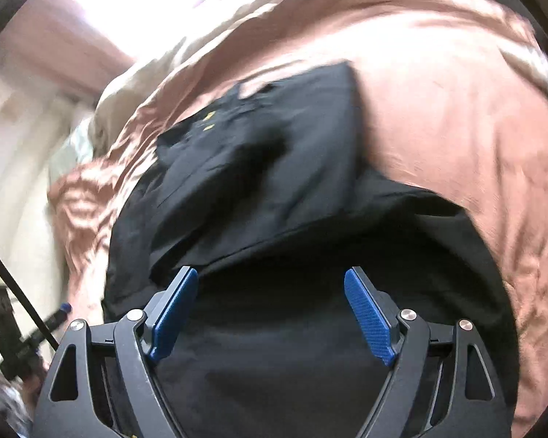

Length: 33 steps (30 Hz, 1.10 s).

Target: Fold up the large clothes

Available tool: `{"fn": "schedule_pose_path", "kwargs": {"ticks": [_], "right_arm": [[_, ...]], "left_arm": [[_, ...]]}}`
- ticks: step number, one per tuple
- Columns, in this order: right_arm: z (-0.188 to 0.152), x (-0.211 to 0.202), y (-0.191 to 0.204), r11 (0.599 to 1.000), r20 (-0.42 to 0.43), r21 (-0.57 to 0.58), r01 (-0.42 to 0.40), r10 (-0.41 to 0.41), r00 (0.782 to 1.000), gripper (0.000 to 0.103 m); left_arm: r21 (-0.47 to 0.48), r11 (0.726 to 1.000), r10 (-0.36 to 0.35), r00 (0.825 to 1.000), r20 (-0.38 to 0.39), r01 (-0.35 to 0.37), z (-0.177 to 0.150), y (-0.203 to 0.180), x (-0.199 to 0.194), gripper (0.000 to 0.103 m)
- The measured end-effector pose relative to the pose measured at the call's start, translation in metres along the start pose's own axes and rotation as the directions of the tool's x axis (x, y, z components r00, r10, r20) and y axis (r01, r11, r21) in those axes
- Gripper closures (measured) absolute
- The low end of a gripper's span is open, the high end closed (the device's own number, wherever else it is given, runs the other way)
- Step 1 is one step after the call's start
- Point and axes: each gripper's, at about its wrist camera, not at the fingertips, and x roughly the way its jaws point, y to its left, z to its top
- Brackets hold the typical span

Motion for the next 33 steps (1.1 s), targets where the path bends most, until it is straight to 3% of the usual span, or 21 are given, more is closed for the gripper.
{"fn": "schedule_pose_path", "kwargs": {"ticks": [2, 4, 5, 6, 9, 12, 22, 24, 28, 29, 32, 33], "right_arm": [[0.01, 0.002, -0.02, 0.999, 0.007, 0.042, -0.007, 0.007, 1.0, 0.026], [0.015, 0.01, -0.034, 0.996, -0.003, 0.087, -0.023, 0.023, 1.0, 0.05], [0.017, 0.013, -0.043, 0.993, -0.009, 0.115, -0.029, 0.03, 1.0, 0.069], [0.018, 0.018, -0.05, 0.989, -0.012, 0.141, -0.039, 0.041, 0.999, 0.077], [0.014, 0.013, -0.066, 0.983, 0.007, 0.171, -0.073, 0.072, 0.997, 0.092], [0.008, 0.001, -0.084, 0.97, 0.043, 0.222, -0.101, 0.094, 0.995, 0.097], [-0.035, -0.025, -0.125, 0.876, 0.234, 0.395, -0.275, 0.194, 0.953, 0.097], [-0.046, -0.024, -0.125, 0.86, 0.235, 0.41, -0.303, 0.221, 0.947, 0.097], [-0.05, -0.027, -0.112, 0.868, 0.215, 0.375, -0.325, 0.26, 0.941, 0.096], [-0.054, -0.027, -0.108, 0.871, 0.213, 0.366, -0.329, 0.266, 0.94, 0.091], [-0.06, -0.031, -0.111, 0.866, 0.225, 0.365, -0.341, 0.273, 0.935, 0.047], [-0.063, -0.033, -0.111, 0.866, 0.234, 0.364, -0.345, 0.273, 0.933, 0.046]], "left_arm": [[0.032, 0.999, -0.001, 1.0, -0.01, 0.001, 0.009, -0.019, 0.01, 0.027], [0.07, 0.998, -0.001, 1.0, -0.021, 0.003, 0.02, -0.042, 0.023, 0.027], [0.091, 0.996, -0.001, 1.0, -0.027, 0.003, 0.026, -0.054, 0.031, 0.027], [0.102, 0.995, 0.0, 1.0, -0.031, 0.003, 0.029, -0.063, 0.036, 0.027], [0.148, 0.989, -0.001, 0.999, -0.051, 0.008, 0.042, -0.095, 0.058, 0.027], [0.187, 0.982, 0.01, 0.998, -0.069, 0.003, 0.053, -0.123, 0.082, 0.027], [0.309, 0.951, 0.047, 0.992, -0.118, -0.008, 0.069, -0.204, 0.15, 0.026], [0.329, 0.944, 0.063, 0.991, -0.119, -0.02, 0.071, -0.214, 0.16, 0.026], [0.37, 0.927, 0.109, 0.988, -0.108, -0.062, 0.077, -0.233, 0.183, 0.026], [0.377, 0.923, 0.122, 0.987, -0.107, -0.074, 0.079, -0.236, 0.191, 0.026], [0.4, 0.91, 0.166, 0.98, -0.11, -0.109, 0.083, -0.244, 0.208, 0.026], [0.419, 0.897, 0.196, 0.976, -0.099, -0.137, 0.085, -0.247, 0.215, 0.026]]}}
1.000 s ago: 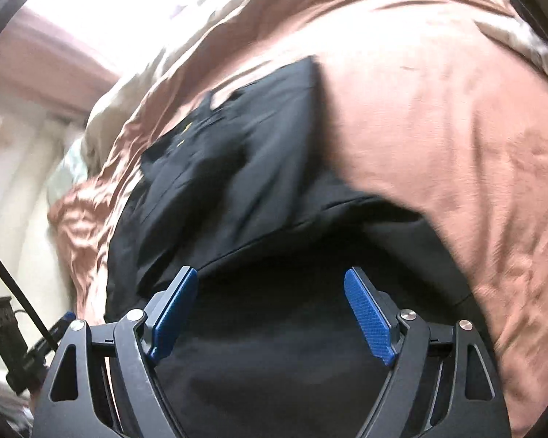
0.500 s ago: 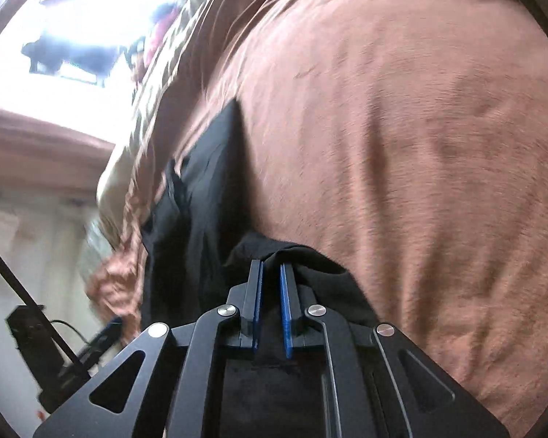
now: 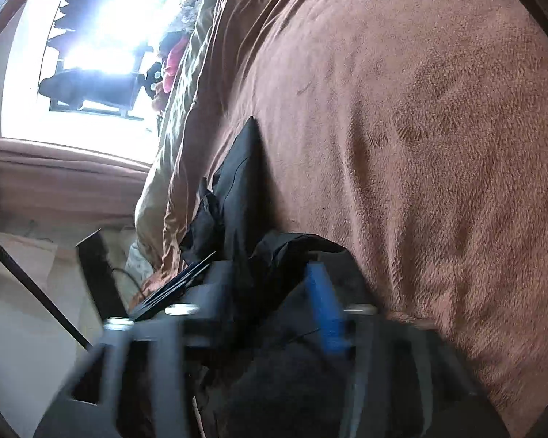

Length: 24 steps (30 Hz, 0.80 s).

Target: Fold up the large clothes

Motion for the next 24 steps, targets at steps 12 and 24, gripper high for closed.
{"fn": "schedule_pose_path", "kwargs": {"ticks": [12, 24], "right_arm": [[-0.003, -0.009, 0.0, 1.0, -0.011, -0.013, -0.02, 0.02, 1.0, 0.046], [-0.011, 0.006, 0.027, 0.995, -0.027, -0.096, 0.033, -0.036, 0.999, 0.046]], "left_arm": [[-0.034, 0.999, -0.019, 0.995, 0.103, 0.023, -0.001, 0.038, -0.058, 0.089], [-0.296, 0.953, 0.003, 0.978, 0.208, 0.06, -0.08, 0.176, -0.165, 0.089]]}}
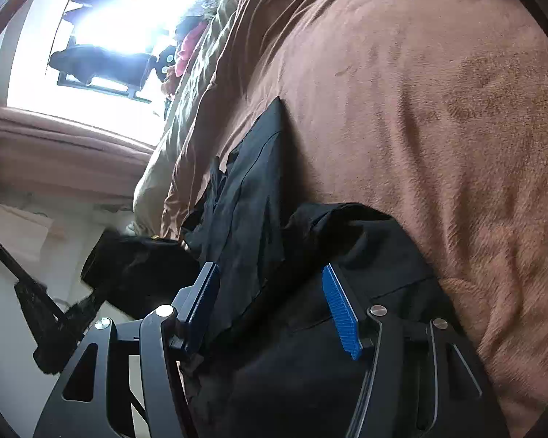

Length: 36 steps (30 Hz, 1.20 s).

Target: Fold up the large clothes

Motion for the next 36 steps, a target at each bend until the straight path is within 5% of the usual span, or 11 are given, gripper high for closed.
{"fn": "schedule_pose_path", "kwargs": {"ticks": [3, 4, 6, 9, 16, 23, 28, 32, 36], "right_arm": [[-0.003, 0.004, 0.008, 1.0, -0.005, -0.022, 0.014, -0.015, 1.0, 0.046], [-0.003, 0.005, 0.009, 1.0, -0.007, -0.024, 0.018, -0.018, 1.0, 0.046], [-0.004, 0.006, 0.011, 0.999, -0.011, -0.03, 0.027, -0.027, 1.0, 0.046], [-0.003, 0.008, 0.015, 0.998, -0.015, -0.039, 0.04, -0.041, 0.999, 0.046], [0.0, 0.017, 0.027, 0.998, -0.023, -0.048, 0.042, -0.043, 0.999, 0.046], [0.007, 0.045, 0.028, 0.996, -0.035, -0.058, 0.067, -0.069, 0.997, 0.046], [0.014, 0.064, 0.022, 0.993, -0.025, -0.051, 0.11, -0.112, 0.993, 0.065], [0.021, 0.069, 0.022, 0.989, 0.015, -0.058, 0.137, -0.136, 0.991, 0.091], [0.02, 0.066, 0.025, 0.985, 0.086, -0.073, 0.156, -0.149, 0.985, 0.095]], "left_arm": [[-0.09, 0.996, 0.023, 0.999, -0.022, -0.025, -0.02, 0.04, -0.008, 0.087], [-0.116, 0.992, 0.037, 0.999, -0.04, -0.041, -0.027, 0.052, -0.009, 0.079], [-0.149, 0.981, 0.107, 0.989, -0.106, -0.123, -0.044, 0.078, -0.006, 0.044], [-0.205, 0.954, 0.183, 0.968, -0.173, -0.217, -0.072, 0.122, -0.006, 0.032], [-0.36, 0.909, 0.137, 0.967, -0.214, -0.208, -0.112, 0.186, 0.0, 0.032], [-0.336, 0.926, 0.1, 0.97, -0.22, -0.172, -0.123, 0.187, 0.034, 0.032], [-0.285, 0.941, 0.114, 0.964, -0.239, -0.182, -0.126, 0.181, 0.069, 0.032], [-0.281, 0.95, 0.061, 0.962, -0.268, -0.138, -0.134, 0.175, 0.088, 0.055], [-0.284, 0.951, 0.042, 0.963, -0.265, -0.12, -0.139, 0.167, 0.087, 0.062]]}}
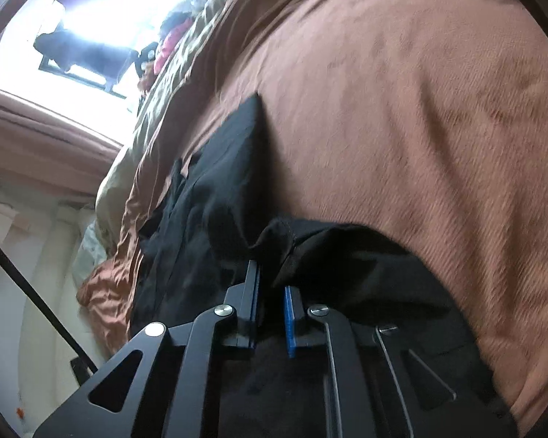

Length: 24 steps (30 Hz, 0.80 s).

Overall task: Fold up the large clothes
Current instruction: 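Lower the folded side onto the jacket and open the right gripper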

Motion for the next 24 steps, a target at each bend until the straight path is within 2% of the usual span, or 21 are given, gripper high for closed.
{"fn": "schedule_pose_path", "kwargs": {"ticks": [2, 5, 7, 8, 9, 10, 11, 12, 14, 16, 18, 20, 24], "right_arm": [[-0.001, -0.001, 0.0, 1.0, 0.017, 0.01, -0.006, 0.006, 1.0, 0.095], [-0.005, 0.0, -0.004, 0.999, -0.014, 0.03, -0.035, 0.036, 0.999, 0.094], [-0.009, -0.005, -0.002, 0.998, -0.047, 0.031, -0.056, 0.057, 0.997, 0.092], [-0.01, -0.009, -0.001, 0.997, -0.062, 0.031, -0.067, 0.069, 0.996, 0.086], [-0.012, -0.016, 0.0, 0.997, -0.072, 0.026, -0.078, 0.08, 0.994, 0.073], [-0.014, -0.023, 0.001, 0.996, -0.07, 0.021, -0.09, 0.091, 0.993, 0.064], [-0.015, -0.032, 0.003, 0.995, -0.061, 0.015, -0.1, 0.101, 0.993, 0.046], [-0.018, -0.044, 0.005, 0.994, -0.05, 0.006, -0.107, 0.107, 0.993, 0.036], [-0.023, -0.062, 0.008, 0.993, -0.047, -0.017, -0.115, 0.114, 0.992, 0.036], [-0.031, -0.08, 0.01, 0.992, -0.053, -0.045, -0.116, 0.113, 0.992, 0.036], [-0.037, -0.099, 0.008, 0.992, -0.047, -0.093, -0.082, 0.078, 0.996, 0.036], [-0.041, -0.114, 0.007, 0.989, -0.045, -0.133, -0.058, 0.052, 0.998, 0.036], [-0.042, -0.149, 0.003, 0.986, -0.039, -0.164, 0.003, -0.009, 0.999, 0.036]], "left_arm": [[0.018, 1.0, 0.003, 1.0, -0.002, -0.003, -0.001, -0.003, -0.002, 0.063], [0.02, 1.0, 0.023, 1.0, -0.015, -0.022, -0.003, -0.002, -0.01, 0.063], [0.002, 1.0, 0.03, 1.0, 0.004, -0.03, -0.005, 0.002, -0.02, 0.063], [-0.007, 0.999, 0.032, 0.999, 0.02, -0.032, -0.007, 0.006, -0.029, 0.063], [-0.015, 0.999, 0.032, 0.999, 0.027, -0.031, -0.01, 0.009, -0.035, 0.062], [-0.023, 0.999, 0.031, 0.999, 0.031, -0.03, -0.012, 0.012, -0.039, 0.062], [-0.038, 0.999, 0.028, 0.999, 0.034, -0.026, -0.016, 0.018, -0.046, 0.062], [-0.047, 0.999, 0.023, 0.999, 0.038, -0.021, -0.019, 0.021, -0.052, 0.062], [-0.061, 0.998, 0.013, 0.999, 0.047, -0.01, -0.027, 0.027, -0.062, 0.061], [-0.07, 0.998, 0.003, 0.998, 0.062, 0.002, -0.039, 0.034, -0.074, 0.055], [-0.08, 0.997, -0.011, 0.996, 0.086, 0.018, -0.052, 0.041, -0.088, 0.047], [-0.097, 0.995, -0.027, 0.994, 0.106, 0.037, -0.063, 0.047, -0.1, 0.044], [-0.145, 0.985, -0.075, 0.987, 0.144, 0.096, -0.093, 0.059, -0.127, 0.043]]}}
